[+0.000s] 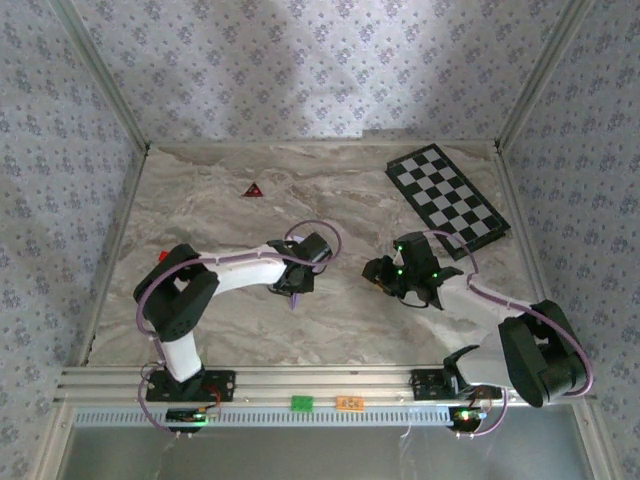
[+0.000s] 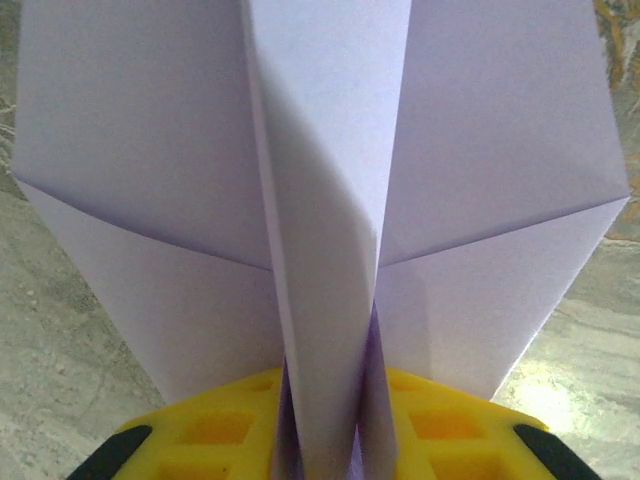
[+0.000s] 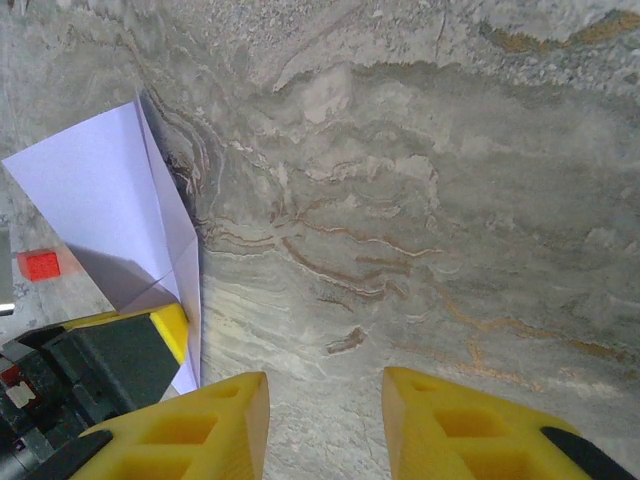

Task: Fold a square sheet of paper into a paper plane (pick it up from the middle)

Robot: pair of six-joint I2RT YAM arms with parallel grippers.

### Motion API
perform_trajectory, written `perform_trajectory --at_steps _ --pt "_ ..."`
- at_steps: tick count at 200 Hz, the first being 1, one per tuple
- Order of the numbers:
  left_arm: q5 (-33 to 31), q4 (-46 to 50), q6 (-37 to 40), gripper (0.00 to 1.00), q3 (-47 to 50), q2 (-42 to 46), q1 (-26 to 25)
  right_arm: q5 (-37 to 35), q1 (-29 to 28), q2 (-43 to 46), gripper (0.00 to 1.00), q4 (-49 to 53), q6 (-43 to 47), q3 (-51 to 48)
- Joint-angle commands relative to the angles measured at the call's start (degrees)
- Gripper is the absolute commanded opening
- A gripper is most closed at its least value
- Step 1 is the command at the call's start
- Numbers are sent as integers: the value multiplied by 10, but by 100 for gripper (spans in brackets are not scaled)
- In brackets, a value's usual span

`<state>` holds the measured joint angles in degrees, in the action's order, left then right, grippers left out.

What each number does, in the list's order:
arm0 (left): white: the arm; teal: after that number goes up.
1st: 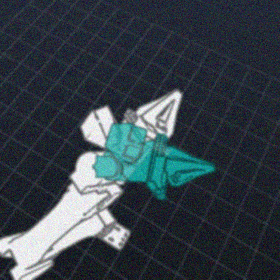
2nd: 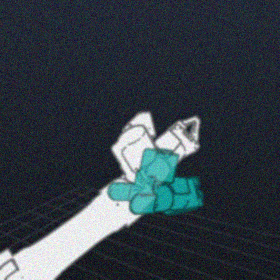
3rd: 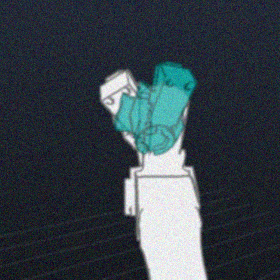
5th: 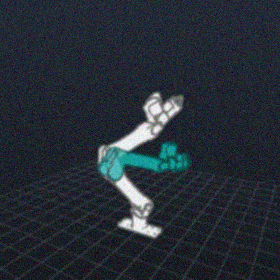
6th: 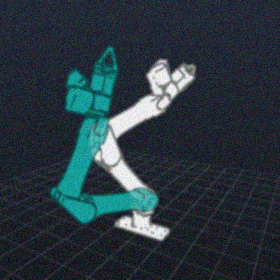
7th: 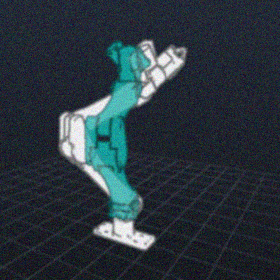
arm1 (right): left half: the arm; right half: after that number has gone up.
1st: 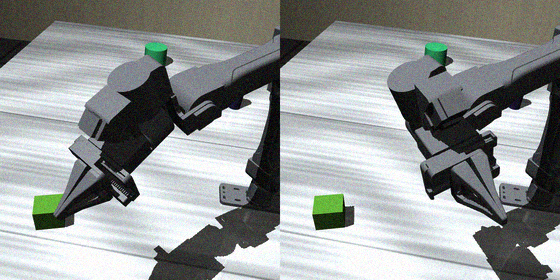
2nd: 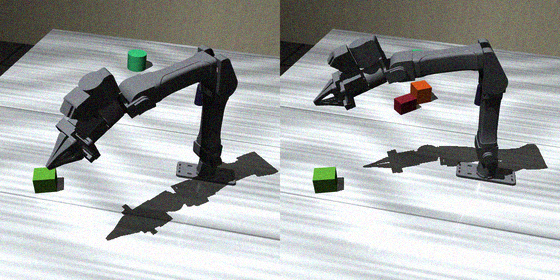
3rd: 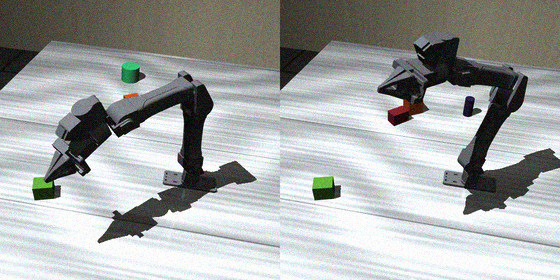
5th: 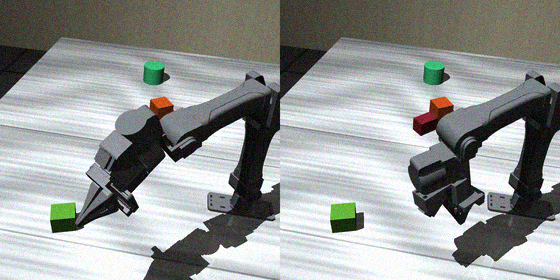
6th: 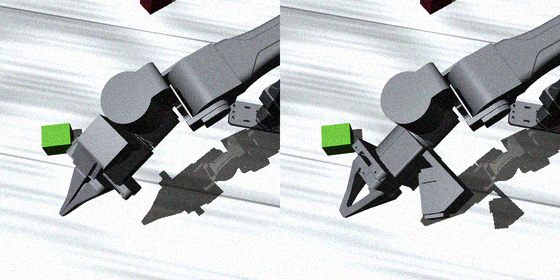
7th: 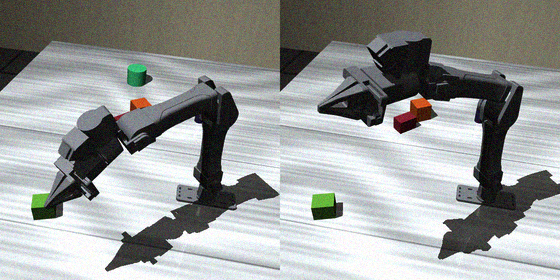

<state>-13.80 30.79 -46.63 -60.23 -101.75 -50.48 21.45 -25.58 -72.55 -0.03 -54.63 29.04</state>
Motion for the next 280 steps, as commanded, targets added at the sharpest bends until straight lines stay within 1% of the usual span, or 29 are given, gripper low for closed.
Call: perform_trajectory --at_steps 1,12,22,64,94,117,137,164,187,210,230,248,258,265,269,280 --pt "-5 9 -14 30 23 -8 -5 3 -1 -4 38 -3 -7 -4" --pt "-6 7 -16 31 26 -7 -7 3 -2 -3 38 -1 -7 -5" --pt "-7 5 -19 34 27 -8 -9 3 -2 -3 38 -2 -7 -5" --pt "7 -13 -27 44 38 -6 -12 3 -3 -2 38 0 -6 -5" --pt "18 -26 -24 47 43 4 -13 2 -3 -1 38 1 -6 -6" --pt "22 -26 -23 47 39 15 -13 1 -3 0 38 2 -5 -6" --pt "8 -5 -26 48 26 29 -14 -2 -3 7 38 9 0 -4" --pt "-7 8 -34 49 12 57 -16 -19 -3 19 39 46 19 9" --pt "-12 13 -40 54 3 79 -20 -37 -2 29 40 84 39 16" --pt "-27 32 -42 56 -7 101 -25 -53 4 51 42 111 60 19" --pt "-47 42 -43 58 -7 131 -32 -86 10 80 46 174 96 37" --pt "-89 49 -37 72 3 173 -37 -157 26 112 53 254 143 71" --pt "-128 59 -28 76 10 199 -36 -197 40 128 58 291 171 89" --pt "-161 67 -20 79 17 220 -32 -239 52 142 63 310 181 102" --pt "-177 72 -13 82 22 232 -28 -262 59 148 65 317 204 106" --pt "-202 74 7 88 39 264 -3 -310 81 165 79 322 240 116"
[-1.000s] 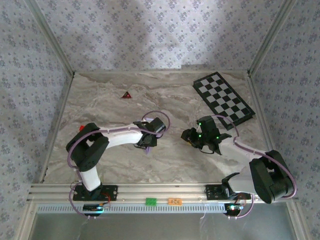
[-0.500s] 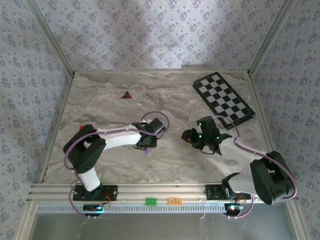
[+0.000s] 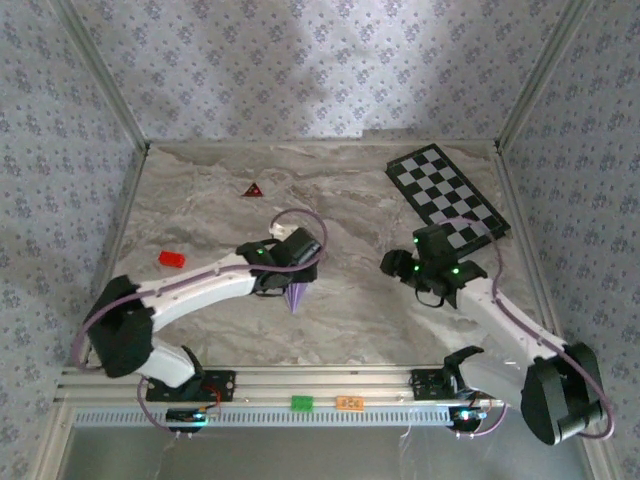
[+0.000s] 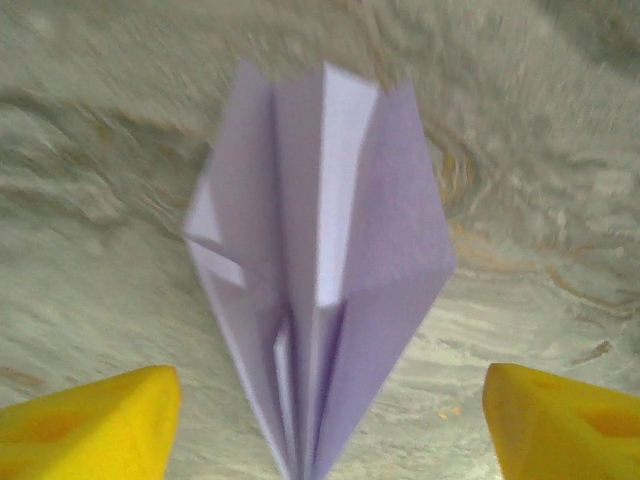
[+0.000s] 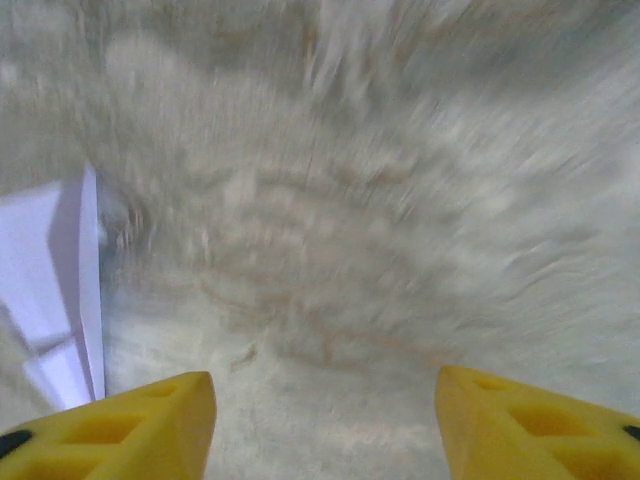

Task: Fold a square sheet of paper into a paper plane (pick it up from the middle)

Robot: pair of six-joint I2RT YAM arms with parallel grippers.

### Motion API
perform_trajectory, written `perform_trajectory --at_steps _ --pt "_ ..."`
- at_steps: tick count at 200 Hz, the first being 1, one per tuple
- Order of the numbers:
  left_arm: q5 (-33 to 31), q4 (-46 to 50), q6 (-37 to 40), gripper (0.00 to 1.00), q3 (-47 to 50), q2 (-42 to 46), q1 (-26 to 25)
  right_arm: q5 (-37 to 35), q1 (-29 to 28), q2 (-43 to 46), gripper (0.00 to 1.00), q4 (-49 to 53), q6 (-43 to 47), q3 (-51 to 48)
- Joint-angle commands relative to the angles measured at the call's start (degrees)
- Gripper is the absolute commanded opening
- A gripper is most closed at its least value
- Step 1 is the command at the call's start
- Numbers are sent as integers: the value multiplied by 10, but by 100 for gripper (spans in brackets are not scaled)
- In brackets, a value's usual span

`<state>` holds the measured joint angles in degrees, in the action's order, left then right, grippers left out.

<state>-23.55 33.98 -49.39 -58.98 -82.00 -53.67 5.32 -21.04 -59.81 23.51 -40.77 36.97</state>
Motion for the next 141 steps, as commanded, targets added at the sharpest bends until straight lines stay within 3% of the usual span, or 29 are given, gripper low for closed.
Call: perform_trajectory --at_steps 1,12,30,76,107,141 --pt "-106 42 38 89 27 70 32 -154 38 38 81 85 105 37" --pt "-112 35 65 92 50 104 71 -207 60 53 91 62 147 29" --pt "-122 1 119 94 97 159 147 -254 102 62 93 -43 227 -16" --pt "-119 -148 261 99 202 244 343 -231 174 -26 94 -372 375 -139" --pt "-111 -291 354 99 259 219 433 -187 195 -134 94 -459 421 -127" --pt "-57 -448 412 99 292 128 476 -114 197 -186 94 -565 445 -123"
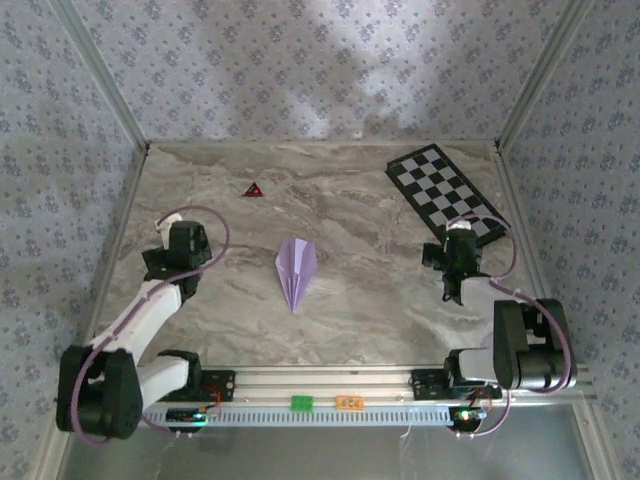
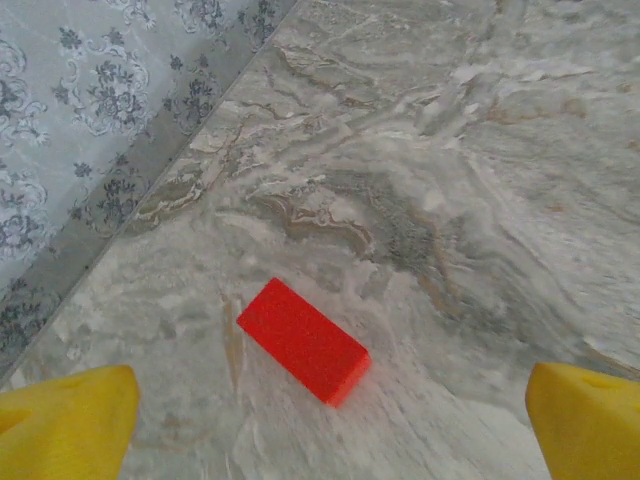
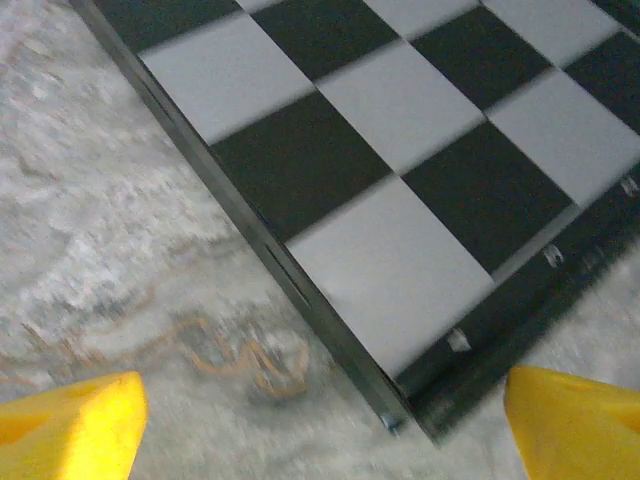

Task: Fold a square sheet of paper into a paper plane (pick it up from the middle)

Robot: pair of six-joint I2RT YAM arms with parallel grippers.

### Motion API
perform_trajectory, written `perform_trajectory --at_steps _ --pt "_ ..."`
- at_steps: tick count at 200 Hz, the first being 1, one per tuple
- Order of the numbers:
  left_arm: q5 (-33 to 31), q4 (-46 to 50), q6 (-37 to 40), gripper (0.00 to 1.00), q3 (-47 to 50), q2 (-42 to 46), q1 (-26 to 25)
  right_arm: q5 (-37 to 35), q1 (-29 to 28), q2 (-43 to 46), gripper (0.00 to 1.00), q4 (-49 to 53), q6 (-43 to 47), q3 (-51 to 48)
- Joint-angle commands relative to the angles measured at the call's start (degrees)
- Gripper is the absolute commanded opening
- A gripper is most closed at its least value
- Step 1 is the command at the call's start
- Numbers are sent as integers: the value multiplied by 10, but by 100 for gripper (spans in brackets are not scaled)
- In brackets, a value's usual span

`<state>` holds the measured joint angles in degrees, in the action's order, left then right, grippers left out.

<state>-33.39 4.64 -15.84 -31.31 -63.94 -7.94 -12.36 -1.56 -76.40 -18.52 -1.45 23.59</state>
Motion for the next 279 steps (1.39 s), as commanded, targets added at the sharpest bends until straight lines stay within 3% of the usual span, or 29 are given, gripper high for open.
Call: perform_trajectory --at_steps 1,50,67,81,101,115,124,168,279 --pt "43 -159 78 99 16 -56 20 65 2 -21 94 -147 52 10" --pt "134 -391 137 99 49 -162 27 109 23 -98 93 -246 38 3" --pt "169 -433 157 99 57 -175 35 120 28 -122 94 -343 38 -32" --pt "207 -469 155 99 72 -195 46 121 28 -110 95 -317 43 -29" --pt "220 -609 153 98 112 -254 56 116 26 -113 100 -313 43 -23" --pt "211 -519 132 99 82 -237 65 108 27 -116 100 -311 39 -21" --pt "224 -551 125 100 90 -246 77 91 26 -115 100 -305 33 -17" --pt "207 -533 120 100 87 -239 76 23 12 -117 100 -328 28 -27" --pt "207 -533 120 100 88 -239 76 52 10 -116 100 -324 38 -27"
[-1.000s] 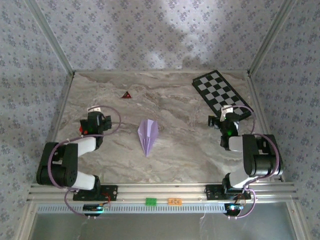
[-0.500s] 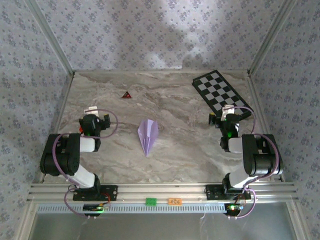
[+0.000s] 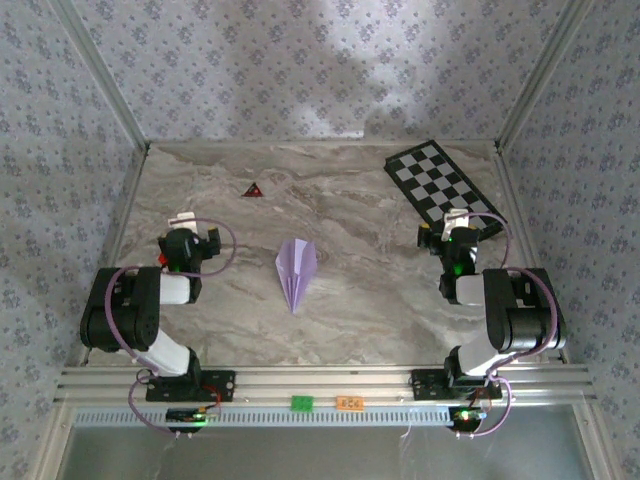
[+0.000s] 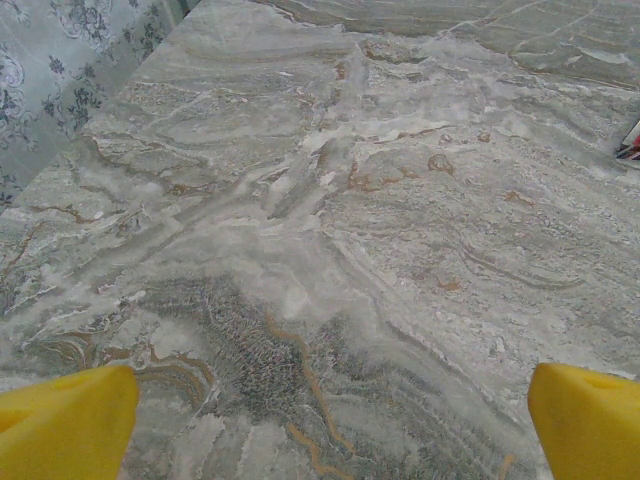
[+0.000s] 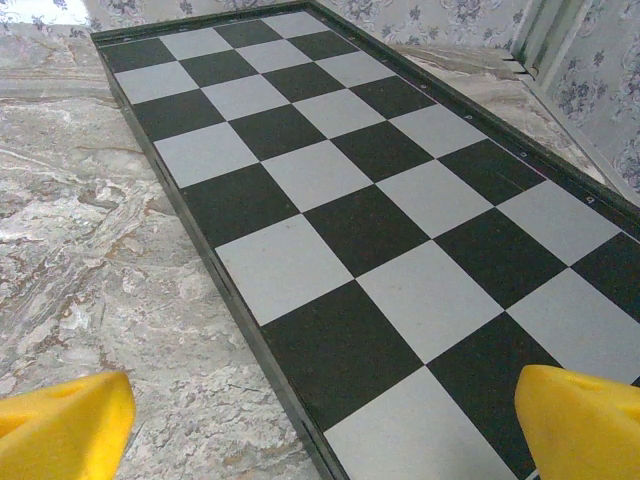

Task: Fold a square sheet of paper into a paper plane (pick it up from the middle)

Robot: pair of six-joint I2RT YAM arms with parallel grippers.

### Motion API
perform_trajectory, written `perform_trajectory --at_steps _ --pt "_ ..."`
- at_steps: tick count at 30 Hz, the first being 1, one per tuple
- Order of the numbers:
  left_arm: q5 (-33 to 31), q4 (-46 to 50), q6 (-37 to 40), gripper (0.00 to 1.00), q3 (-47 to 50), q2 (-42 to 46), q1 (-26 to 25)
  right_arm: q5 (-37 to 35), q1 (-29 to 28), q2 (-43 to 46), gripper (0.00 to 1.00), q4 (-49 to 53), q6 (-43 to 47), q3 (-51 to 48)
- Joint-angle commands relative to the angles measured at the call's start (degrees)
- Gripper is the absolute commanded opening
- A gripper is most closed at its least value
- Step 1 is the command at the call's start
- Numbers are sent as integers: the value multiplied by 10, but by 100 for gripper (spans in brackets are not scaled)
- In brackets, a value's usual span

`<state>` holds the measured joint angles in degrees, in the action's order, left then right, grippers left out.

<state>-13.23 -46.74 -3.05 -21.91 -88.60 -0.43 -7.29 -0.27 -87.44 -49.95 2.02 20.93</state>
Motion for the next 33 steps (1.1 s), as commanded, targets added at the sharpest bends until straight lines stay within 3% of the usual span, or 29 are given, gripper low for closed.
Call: perform_trajectory --at_steps 1,33 --pt "6 -19 -7 100 -6 7 1 2 -2 -6 100 -9 3 0" --pt "6 -19 -7 100 -6 7 1 41 15 -5 100 13 -4 9"
